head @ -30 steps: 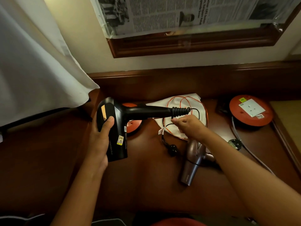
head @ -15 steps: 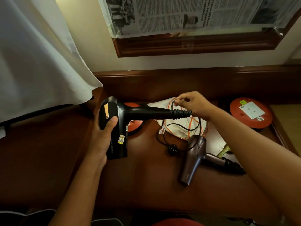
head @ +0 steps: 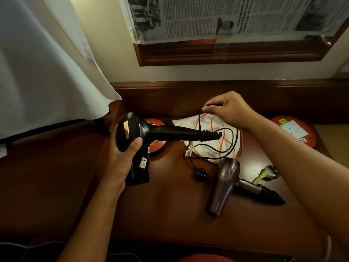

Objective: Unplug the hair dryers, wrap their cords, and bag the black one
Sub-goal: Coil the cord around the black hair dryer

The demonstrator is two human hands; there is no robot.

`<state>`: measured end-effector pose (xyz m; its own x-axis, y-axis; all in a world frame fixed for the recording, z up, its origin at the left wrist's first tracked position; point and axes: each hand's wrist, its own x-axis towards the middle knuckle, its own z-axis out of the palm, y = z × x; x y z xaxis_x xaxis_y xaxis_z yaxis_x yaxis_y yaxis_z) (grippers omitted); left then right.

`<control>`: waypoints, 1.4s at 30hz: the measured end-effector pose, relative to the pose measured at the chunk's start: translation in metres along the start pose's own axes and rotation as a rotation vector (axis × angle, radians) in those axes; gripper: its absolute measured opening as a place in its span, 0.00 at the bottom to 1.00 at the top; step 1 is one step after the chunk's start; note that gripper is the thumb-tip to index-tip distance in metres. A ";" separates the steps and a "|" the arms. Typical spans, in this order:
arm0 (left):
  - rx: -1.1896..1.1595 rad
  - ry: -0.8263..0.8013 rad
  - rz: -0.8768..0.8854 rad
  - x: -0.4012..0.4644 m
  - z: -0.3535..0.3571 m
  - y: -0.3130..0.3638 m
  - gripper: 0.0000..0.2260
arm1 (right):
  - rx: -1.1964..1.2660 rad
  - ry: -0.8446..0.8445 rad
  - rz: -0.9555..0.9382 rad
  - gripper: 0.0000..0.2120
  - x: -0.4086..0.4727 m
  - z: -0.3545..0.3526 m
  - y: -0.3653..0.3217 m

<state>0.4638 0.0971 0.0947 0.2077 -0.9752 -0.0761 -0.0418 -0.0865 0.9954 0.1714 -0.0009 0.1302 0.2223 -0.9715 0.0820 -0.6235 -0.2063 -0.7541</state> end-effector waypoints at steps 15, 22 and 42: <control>0.033 0.237 0.082 0.007 0.012 -0.008 0.30 | 0.010 0.104 -0.072 0.05 -0.038 0.023 -0.030; 0.006 0.308 0.065 0.005 0.020 -0.015 0.31 | 0.212 0.277 0.069 0.09 -0.067 0.064 -0.023; -0.124 0.308 -0.051 -0.004 0.034 -0.002 0.28 | 0.961 0.092 0.275 0.10 -0.101 0.104 -0.007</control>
<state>0.4301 0.0948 0.0911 0.4928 -0.8613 -0.1235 0.0920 -0.0896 0.9917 0.2313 0.1104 0.0595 0.0772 -0.9850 -0.1545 0.2342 0.1686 -0.9575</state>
